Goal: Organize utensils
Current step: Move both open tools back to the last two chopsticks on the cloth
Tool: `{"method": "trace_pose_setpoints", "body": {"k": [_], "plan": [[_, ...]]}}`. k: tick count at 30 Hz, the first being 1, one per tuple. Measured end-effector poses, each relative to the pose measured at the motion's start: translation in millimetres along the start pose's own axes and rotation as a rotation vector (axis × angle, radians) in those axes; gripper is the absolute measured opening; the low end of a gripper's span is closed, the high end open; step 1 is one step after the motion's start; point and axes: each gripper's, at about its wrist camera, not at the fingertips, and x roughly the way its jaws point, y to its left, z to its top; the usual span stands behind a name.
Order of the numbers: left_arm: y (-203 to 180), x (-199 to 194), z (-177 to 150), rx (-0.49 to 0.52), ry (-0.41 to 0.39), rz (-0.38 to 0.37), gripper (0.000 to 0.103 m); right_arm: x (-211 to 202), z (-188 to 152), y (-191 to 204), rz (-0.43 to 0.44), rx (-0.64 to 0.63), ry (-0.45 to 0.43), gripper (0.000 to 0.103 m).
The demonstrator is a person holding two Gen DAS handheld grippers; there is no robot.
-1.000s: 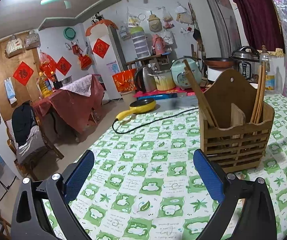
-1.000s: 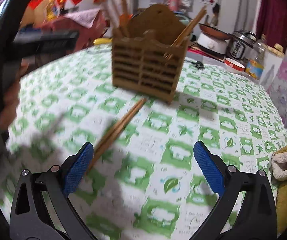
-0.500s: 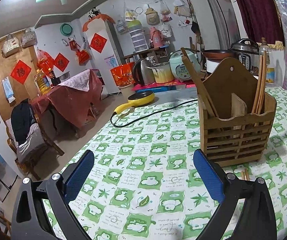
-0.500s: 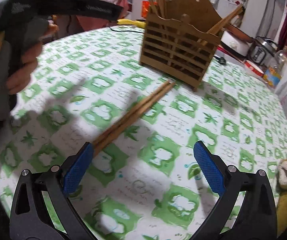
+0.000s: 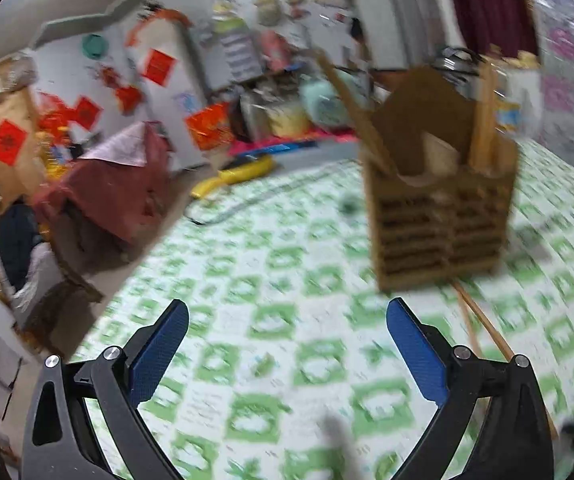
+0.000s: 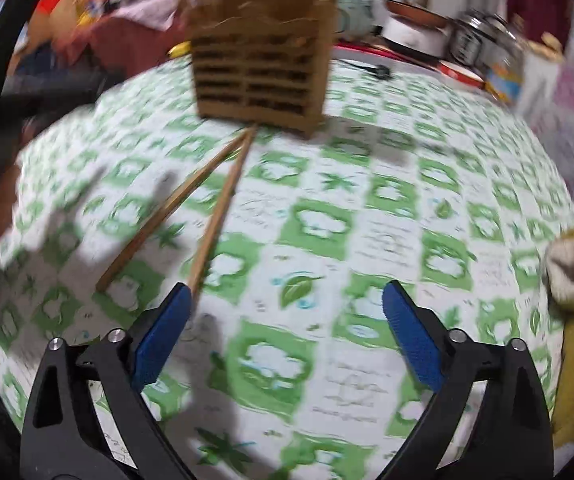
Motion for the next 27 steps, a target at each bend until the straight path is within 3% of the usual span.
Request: {"method": "trace_pose_setpoints", "body": {"k": [8, 13, 18, 22, 24, 27], "plan": [[-42.5, -15.5, -45.9, 0.223, 0.084, -0.32, 0.097, -6.3, 6.5, -23.9, -0.041, 0.123, -0.048, 0.092], [-67.8, -16.6, -71.3, 0.351, 0.177, -0.471, 0.097, -14.1, 6.0, -40.7, -0.012, 0.208, -0.069, 0.092], [-69.6, -13.3, -79.6, 0.406, 0.187, -0.451, 0.099, -15.7, 6.4, -37.4, -0.005, 0.197, -0.078, 0.092], [-37.6, 7.5, -74.7, 0.294, 0.233, -0.365, 0.098, -15.8, 6.2, -36.0, -0.002, 0.19, -0.078, 0.092], [-23.9, 15.0, -71.1, 0.224, 0.266, -0.391, 0.098, -15.1, 6.2, -34.6, 0.002, 0.186, -0.075, 0.092], [-23.6, 14.1, -70.3, 0.225, 0.263, -0.422, 0.097, -12.1, 5.5, -28.6, 0.009, 0.164, -0.066, 0.092]]}}
